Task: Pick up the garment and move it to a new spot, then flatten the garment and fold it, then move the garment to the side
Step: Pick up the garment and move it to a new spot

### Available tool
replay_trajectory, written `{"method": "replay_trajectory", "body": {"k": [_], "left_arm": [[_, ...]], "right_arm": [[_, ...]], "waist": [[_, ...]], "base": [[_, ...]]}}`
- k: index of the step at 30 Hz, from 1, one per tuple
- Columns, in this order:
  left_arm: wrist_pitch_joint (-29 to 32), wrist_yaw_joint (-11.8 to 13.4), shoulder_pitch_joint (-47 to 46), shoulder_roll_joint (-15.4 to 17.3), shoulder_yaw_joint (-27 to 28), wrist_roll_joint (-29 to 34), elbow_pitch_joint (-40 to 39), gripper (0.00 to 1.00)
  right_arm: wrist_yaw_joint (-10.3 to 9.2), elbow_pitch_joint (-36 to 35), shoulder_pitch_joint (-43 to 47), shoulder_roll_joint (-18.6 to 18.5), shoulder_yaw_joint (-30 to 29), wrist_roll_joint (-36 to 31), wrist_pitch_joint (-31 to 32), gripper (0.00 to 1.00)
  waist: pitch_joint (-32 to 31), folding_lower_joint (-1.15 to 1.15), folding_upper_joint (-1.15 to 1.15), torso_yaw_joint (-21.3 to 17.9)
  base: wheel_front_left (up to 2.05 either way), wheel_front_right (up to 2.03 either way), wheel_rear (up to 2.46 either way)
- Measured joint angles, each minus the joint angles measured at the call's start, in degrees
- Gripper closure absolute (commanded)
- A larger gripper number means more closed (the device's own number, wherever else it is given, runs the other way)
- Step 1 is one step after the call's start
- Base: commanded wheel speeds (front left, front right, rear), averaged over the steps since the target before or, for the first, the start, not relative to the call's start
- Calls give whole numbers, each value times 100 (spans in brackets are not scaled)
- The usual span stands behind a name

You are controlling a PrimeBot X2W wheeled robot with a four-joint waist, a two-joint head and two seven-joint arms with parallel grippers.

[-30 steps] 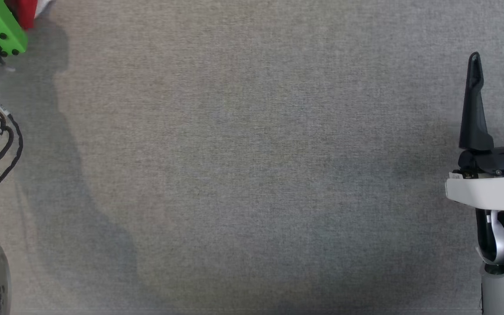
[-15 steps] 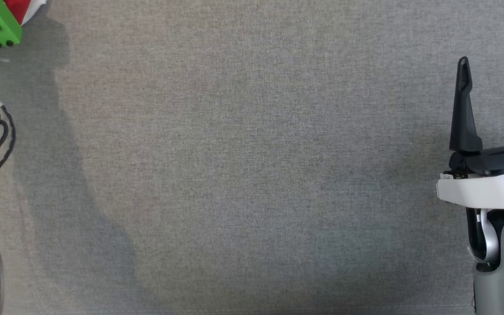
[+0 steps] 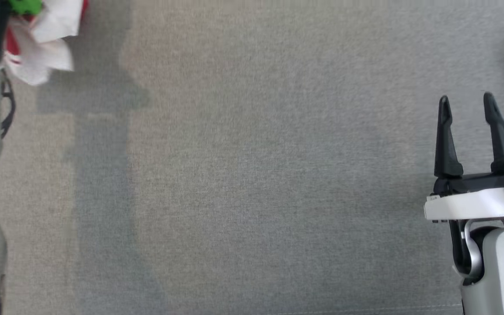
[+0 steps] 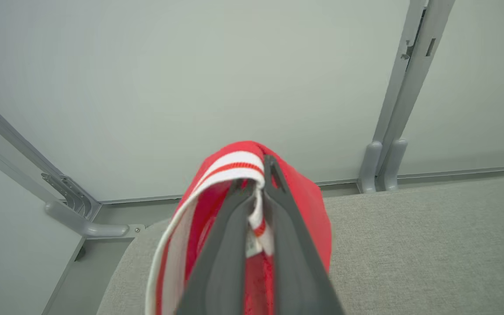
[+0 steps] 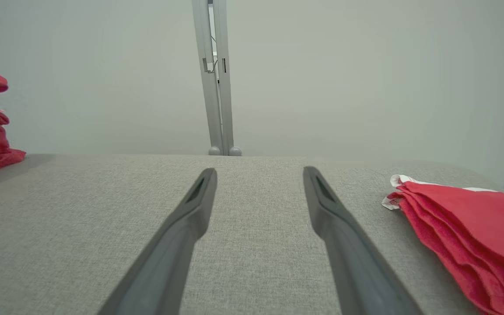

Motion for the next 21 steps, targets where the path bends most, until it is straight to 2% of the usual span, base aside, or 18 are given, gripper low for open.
{"method": "replay_trajectory", "body": {"k": [5,14,17,21], "left_arm": [[199,-16,-41,-350,-710,-249,-617,100],[413,-16,-26,-1034,-1481,-1673,-1861,100],[392,-19,408,-1238,-1549,-2179,-2054,100],[287,-5,1228,-1329,-1605,-2506,-1867,100]], "right_arm": [[0,374,176,0,-40,149,-135,0],[0,680,386,1,-2,387,-278,0],[0,761,417,0,11,447,-319,0],[0,848,473,0,29,466,-353,0]], "waist": [[-548,0,0,-147],[-1261,0,0,-628],[-1355,0,1,-853],[-1413,-1,0,-1068]], "base": [[0,0,0],[0,0,0],[0,0,0],[0,0,0]]}}
